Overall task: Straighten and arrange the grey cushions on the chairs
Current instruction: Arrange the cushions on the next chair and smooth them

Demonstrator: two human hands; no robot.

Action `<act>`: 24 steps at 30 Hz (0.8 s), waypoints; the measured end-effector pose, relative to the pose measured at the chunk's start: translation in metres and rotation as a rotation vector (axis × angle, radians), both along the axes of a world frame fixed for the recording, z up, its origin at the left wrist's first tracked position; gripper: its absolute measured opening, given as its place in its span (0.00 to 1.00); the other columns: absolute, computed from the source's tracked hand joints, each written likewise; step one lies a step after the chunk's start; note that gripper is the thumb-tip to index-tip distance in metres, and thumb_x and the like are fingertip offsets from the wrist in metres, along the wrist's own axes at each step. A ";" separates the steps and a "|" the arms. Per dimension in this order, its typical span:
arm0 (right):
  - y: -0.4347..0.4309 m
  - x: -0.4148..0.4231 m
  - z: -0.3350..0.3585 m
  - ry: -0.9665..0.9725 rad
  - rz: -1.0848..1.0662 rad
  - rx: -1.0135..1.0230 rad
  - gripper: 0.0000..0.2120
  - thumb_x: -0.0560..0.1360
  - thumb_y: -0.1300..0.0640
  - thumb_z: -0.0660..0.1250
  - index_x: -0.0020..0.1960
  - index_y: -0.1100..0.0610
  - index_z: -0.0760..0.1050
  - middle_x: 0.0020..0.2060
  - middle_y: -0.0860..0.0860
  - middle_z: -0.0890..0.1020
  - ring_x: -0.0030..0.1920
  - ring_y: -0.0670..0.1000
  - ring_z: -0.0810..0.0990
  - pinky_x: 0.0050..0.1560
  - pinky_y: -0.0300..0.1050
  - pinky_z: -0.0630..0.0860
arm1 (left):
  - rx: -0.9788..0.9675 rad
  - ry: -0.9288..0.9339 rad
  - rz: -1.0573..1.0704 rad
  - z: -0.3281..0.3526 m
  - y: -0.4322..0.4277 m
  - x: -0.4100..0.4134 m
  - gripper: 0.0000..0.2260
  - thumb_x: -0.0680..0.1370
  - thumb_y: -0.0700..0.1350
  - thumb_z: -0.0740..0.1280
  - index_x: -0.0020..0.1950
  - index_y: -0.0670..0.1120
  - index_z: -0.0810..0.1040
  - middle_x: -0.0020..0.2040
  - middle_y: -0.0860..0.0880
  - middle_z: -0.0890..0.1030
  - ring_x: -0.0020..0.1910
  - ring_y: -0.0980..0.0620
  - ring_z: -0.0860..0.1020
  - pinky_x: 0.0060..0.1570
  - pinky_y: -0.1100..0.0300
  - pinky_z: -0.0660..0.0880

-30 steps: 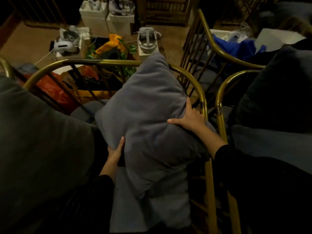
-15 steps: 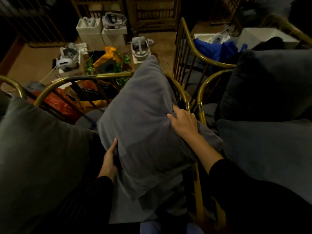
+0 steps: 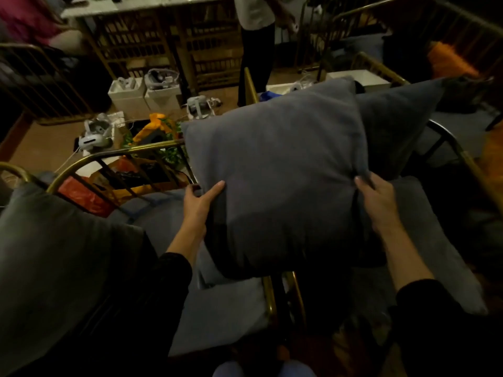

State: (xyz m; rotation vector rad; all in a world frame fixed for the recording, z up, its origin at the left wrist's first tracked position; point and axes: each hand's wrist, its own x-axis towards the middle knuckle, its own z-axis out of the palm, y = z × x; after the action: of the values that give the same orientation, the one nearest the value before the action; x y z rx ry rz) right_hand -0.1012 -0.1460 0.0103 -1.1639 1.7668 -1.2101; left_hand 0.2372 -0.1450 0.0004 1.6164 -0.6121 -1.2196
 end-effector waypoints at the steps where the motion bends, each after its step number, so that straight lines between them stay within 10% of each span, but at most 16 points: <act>1: 0.008 -0.019 0.000 -0.036 -0.037 0.001 0.10 0.78 0.62 0.64 0.58 0.60 0.77 0.47 0.55 0.79 0.50 0.52 0.74 0.51 0.45 0.71 | -0.031 -0.004 -0.035 0.006 0.002 -0.018 0.29 0.69 0.50 0.77 0.64 0.47 0.68 0.58 0.49 0.75 0.55 0.49 0.76 0.55 0.53 0.75; 5: 0.042 -0.082 0.000 -0.069 -0.141 0.084 0.14 0.80 0.62 0.61 0.62 0.67 0.75 0.50 0.57 0.79 0.57 0.57 0.77 0.50 0.44 0.71 | -0.105 -0.028 -0.148 0.009 0.012 -0.086 0.23 0.68 0.48 0.78 0.56 0.53 0.70 0.57 0.49 0.78 0.54 0.50 0.78 0.53 0.55 0.77; 9: 0.066 -0.110 -0.037 0.060 -0.152 0.361 0.20 0.82 0.57 0.57 0.70 0.65 0.68 0.67 0.61 0.74 0.67 0.59 0.72 0.60 0.44 0.68 | -0.003 -0.135 -0.349 -0.017 0.024 -0.132 0.38 0.65 0.53 0.79 0.70 0.46 0.67 0.68 0.45 0.75 0.63 0.46 0.76 0.62 0.50 0.75; 15: 0.076 -0.103 -0.083 0.194 -0.225 0.590 0.28 0.82 0.48 0.52 0.78 0.57 0.51 0.74 0.61 0.64 0.72 0.64 0.65 0.72 0.59 0.63 | 0.237 -0.733 -0.747 -0.046 0.038 -0.157 0.48 0.72 0.63 0.69 0.79 0.56 0.39 0.80 0.40 0.46 0.78 0.34 0.51 0.74 0.42 0.54; 24: 0.027 -0.007 -0.051 0.550 -0.245 0.571 0.27 0.80 0.58 0.54 0.76 0.65 0.52 0.74 0.71 0.54 0.75 0.70 0.53 0.74 0.63 0.51 | 0.110 -0.488 -0.570 -0.034 0.034 -0.105 0.30 0.76 0.42 0.70 0.76 0.45 0.63 0.67 0.40 0.76 0.67 0.42 0.74 0.67 0.50 0.70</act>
State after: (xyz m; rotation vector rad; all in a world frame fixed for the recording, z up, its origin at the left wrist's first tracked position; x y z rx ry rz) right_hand -0.1087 -0.1189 -0.0403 -0.9996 2.5047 -0.4441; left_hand 0.1320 -0.1106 -0.0336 1.9196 -1.4087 -1.2664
